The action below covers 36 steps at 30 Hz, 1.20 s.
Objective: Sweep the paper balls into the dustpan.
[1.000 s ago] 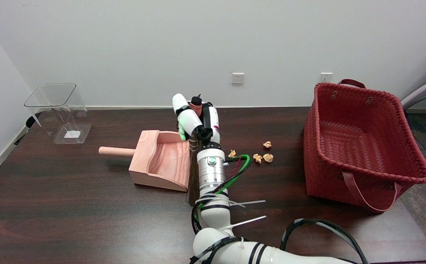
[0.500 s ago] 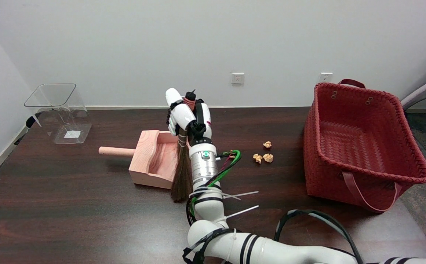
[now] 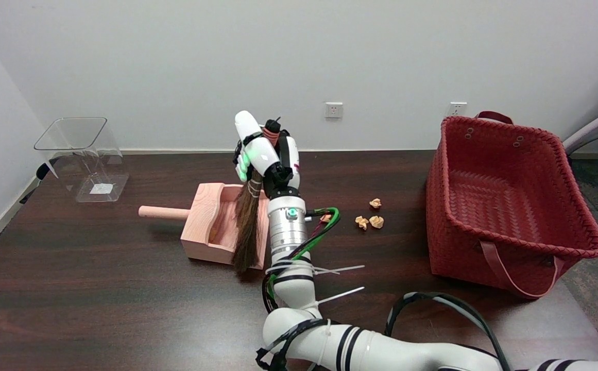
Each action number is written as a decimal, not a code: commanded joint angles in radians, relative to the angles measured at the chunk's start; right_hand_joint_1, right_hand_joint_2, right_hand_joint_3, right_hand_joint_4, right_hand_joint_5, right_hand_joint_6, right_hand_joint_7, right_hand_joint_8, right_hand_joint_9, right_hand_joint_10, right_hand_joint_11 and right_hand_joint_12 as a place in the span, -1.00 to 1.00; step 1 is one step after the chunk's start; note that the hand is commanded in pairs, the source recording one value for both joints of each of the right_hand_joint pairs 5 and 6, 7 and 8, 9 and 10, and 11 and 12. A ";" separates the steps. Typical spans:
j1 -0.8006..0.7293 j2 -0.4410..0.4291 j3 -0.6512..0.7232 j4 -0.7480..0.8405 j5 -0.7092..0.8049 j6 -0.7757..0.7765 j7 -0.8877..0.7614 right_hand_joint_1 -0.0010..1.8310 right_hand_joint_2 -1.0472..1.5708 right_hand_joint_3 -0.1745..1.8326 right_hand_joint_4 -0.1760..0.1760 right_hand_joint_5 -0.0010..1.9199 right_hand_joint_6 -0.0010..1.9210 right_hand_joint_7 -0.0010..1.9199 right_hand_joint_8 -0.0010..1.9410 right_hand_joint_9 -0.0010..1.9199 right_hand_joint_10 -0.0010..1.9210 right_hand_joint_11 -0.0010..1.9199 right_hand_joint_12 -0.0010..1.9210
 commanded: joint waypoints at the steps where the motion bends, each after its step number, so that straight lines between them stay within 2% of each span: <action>1: -0.057 0.045 0.008 0.127 -0.071 0.059 -0.007 -0.26 1.00 -0.69 0.00 1.00 1.00 1.00 0.98 1.00 1.00 1.00 1.00; 12: -0.111 0.134 0.009 0.325 -0.077 0.072 -0.136 -0.24 1.00 -0.73 0.00 1.00 1.00 1.00 0.98 1.00 1.00 1.00 1.00; 21: -0.159 0.321 0.038 0.593 -0.033 -0.005 -0.301 -0.12 1.00 -0.81 0.00 1.00 1.00 1.00 0.98 1.00 1.00 1.00 1.00; 28: -0.250 0.473 0.137 0.812 0.038 -0.118 -0.496 -0.09 1.00 -0.70 0.00 1.00 1.00 1.00 0.98 1.00 1.00 1.00 1.00; 34: -0.284 0.538 0.200 0.837 0.046 -0.122 -0.521 -0.07 1.00 -0.60 0.00 1.00 1.00 1.00 0.98 1.00 1.00 1.00 1.00; 36: -0.299 0.562 0.226 0.836 0.046 -0.127 -0.521 -0.06 1.00 -0.51 0.00 1.00 1.00 1.00 0.98 1.00 1.00 1.00 1.00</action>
